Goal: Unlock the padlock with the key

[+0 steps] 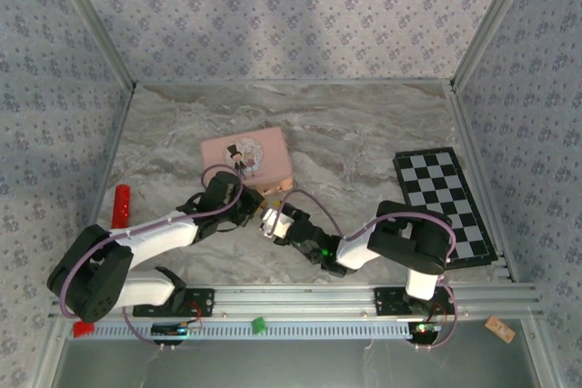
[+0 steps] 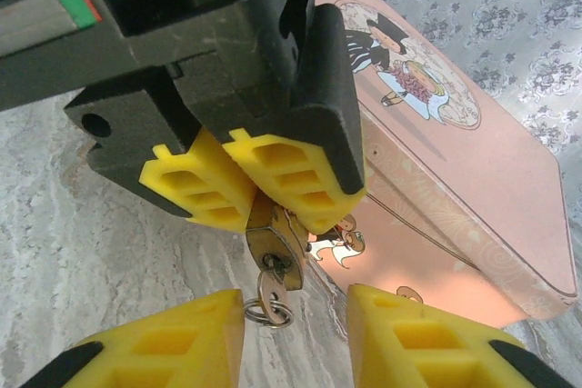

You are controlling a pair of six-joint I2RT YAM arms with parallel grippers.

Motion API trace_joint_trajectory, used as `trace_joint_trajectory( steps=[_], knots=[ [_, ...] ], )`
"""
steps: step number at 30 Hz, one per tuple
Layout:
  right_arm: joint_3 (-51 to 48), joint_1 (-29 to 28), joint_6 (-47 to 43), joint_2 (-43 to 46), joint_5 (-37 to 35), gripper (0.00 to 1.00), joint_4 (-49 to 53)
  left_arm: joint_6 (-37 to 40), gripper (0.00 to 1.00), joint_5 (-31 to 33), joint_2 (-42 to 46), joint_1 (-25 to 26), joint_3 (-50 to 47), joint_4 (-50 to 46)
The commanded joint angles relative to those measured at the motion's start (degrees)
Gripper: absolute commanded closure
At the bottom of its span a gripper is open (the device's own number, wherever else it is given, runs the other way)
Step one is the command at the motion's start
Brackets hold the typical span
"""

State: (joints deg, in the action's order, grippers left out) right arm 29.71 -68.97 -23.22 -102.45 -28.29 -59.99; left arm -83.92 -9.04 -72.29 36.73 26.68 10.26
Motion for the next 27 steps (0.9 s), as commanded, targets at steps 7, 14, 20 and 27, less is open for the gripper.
trace_joint_trajectory(
  steps=[7, 14, 20, 27],
  knots=[
    [1.8, 0.3, -0.7, -1.4, -0.3, 0.7, 0.2, -0.8, 1.0, -0.3, 1.7, -0.3, -0.1, 0.5],
    [2.6, 0.3, -0.8, -2.6, -0.7, 0.77, 0.9, -0.5, 1.0, -0.7, 1.5, -0.3, -0.1, 1.1],
    [3.1, 0.7, -0.6, -3.0, -1.3, 0.79, 1.1, -0.4, 1.0, -0.8, 1.3, -0.3, -0.1, 1.7],
    [3.1, 1.2, 1.4, -2.2, -1.5, 0.81, 1.5, -0.2, 1.0, -0.9, 1.2, -0.3, -0.1, 1.7]
  ],
)
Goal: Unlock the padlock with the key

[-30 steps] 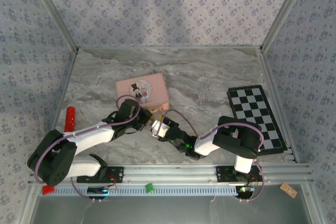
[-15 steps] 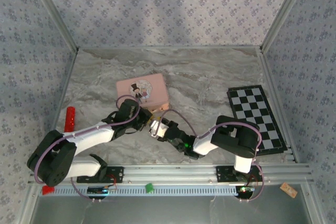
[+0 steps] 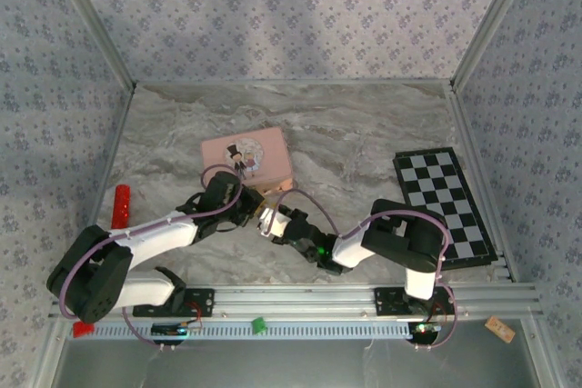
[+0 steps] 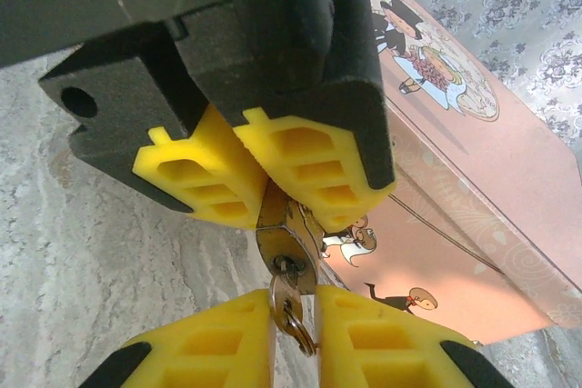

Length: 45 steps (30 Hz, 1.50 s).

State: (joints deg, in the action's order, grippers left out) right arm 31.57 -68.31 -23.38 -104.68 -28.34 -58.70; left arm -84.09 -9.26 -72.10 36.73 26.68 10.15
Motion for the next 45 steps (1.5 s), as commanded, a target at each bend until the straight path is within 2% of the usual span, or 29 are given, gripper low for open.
trace_joint_trajectory(
  steps=[1, 9, 25, 45],
  knots=[
    [1.1, 0.6, 1.9, 0.4, -1.1, 0.81, 0.3, -0.1, 1.0, -0.7, 1.0, -0.3, 0.0, 1.8],
    [1.1, 0.8, 4.6, 2.1, 0.3, 0.87, 1.9, 0.2, 1.0, -1.0, 0.4, -0.2, 0.4, 2.3],
    [2.5, 1.0, 7.9, 3.1, -0.4, 0.91, 3.2, 1.6, 1.0, -0.2, -0.1, 1.0, -0.2, 4.3],
    [4.0, 0.6, 12.7, 3.1, 0.4, 0.97, 6.6, 2.3, 0.84, 0.9, -0.2, 2.5, -0.3, 5.4]
  ],
)
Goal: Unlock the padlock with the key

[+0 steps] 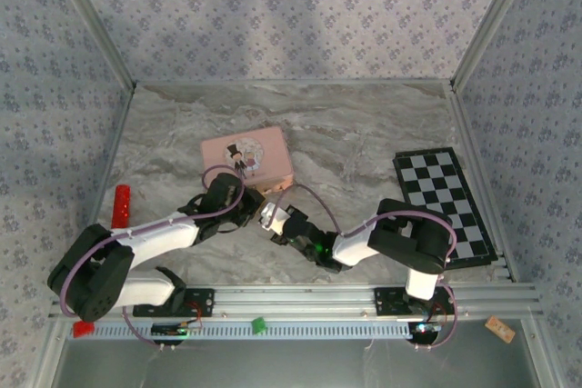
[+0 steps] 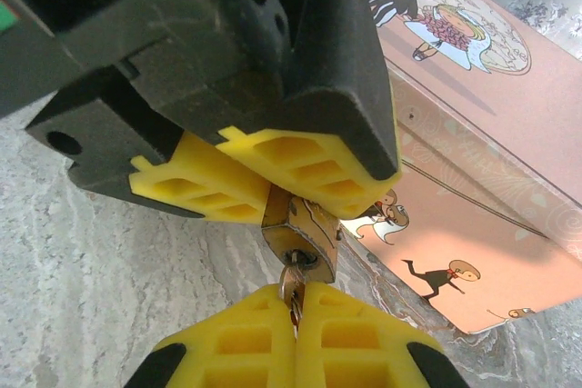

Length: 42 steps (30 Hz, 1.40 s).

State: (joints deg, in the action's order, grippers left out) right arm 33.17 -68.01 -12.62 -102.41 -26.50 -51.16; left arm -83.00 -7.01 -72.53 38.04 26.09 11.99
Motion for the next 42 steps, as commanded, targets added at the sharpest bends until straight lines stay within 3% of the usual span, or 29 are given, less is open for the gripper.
trace_joint_trajectory(
  steps=[1, 16, 33, 40, 42],
  knots=[
    [2.5, 0.3, 2.0, 0.8, -1.4, 0.97, -0.9, 1.2, 0.84, -1.4, 0.3, 1.2, 0.3, 3.6],
    [3.2, 0.5, 3.5, 0.4, -0.2, 0.98, 0.1, 1.0, 0.75, -0.9, 0.8, 2.6, 0.2, 2.5],
    [3.2, 0.8, 6.6, 1.0, 1.2, 0.99, 1.1, 0.9, 0.87, 0.8, 1.1, 2.9, -0.9, 3.5],
    [2.7, 1.5, 10.8, 1.7, 3.9, 1.0, 1.3, 1.3, 0.87, 0.6, 1.2, 2.8, -1.1, 5.9],
    [2.3, 1.7, 11.8, 2.1, 4.3, 1.0, 1.1, 1.6, 0.82, 0.6, 1.3, 2.7, -1.1, 6.4]
  ],
)
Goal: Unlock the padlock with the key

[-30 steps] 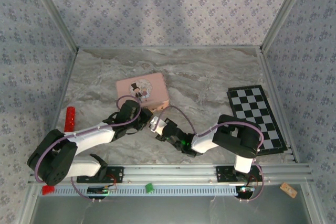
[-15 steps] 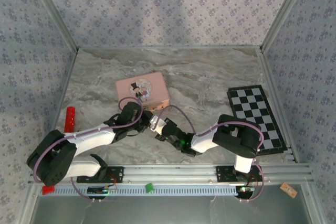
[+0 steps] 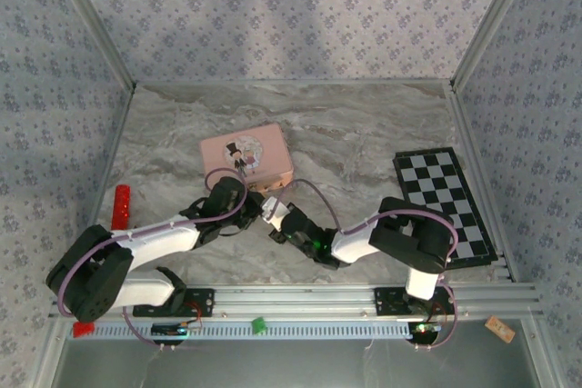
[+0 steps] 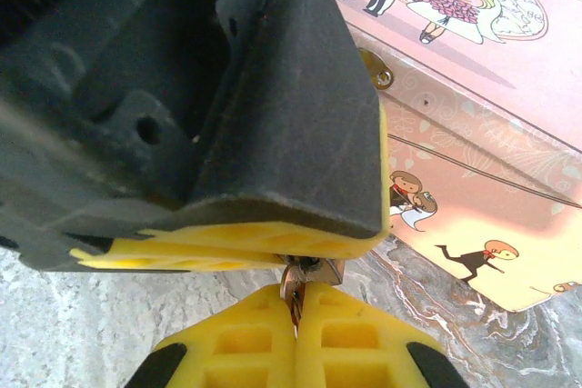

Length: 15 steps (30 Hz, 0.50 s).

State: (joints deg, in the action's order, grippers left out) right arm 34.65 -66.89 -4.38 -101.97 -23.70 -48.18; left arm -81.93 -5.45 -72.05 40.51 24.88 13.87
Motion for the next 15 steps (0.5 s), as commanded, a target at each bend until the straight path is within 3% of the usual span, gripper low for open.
trace_joint_trajectory(
  steps=[1, 15],
  knots=[
    [0.6, 0.7, 3.8, 1.8, 1.6, 1.0, -1.9, 0.7, 0.8, -1.1, 1.0, 0.2, 0.0, 4.8],
    [0.0, 0.8, 5.0, 1.7, 1.8, 1.0, -2.0, 2.6, 0.74, -0.5, 3.5, -2.1, -0.5, 3.6]
  ],
)
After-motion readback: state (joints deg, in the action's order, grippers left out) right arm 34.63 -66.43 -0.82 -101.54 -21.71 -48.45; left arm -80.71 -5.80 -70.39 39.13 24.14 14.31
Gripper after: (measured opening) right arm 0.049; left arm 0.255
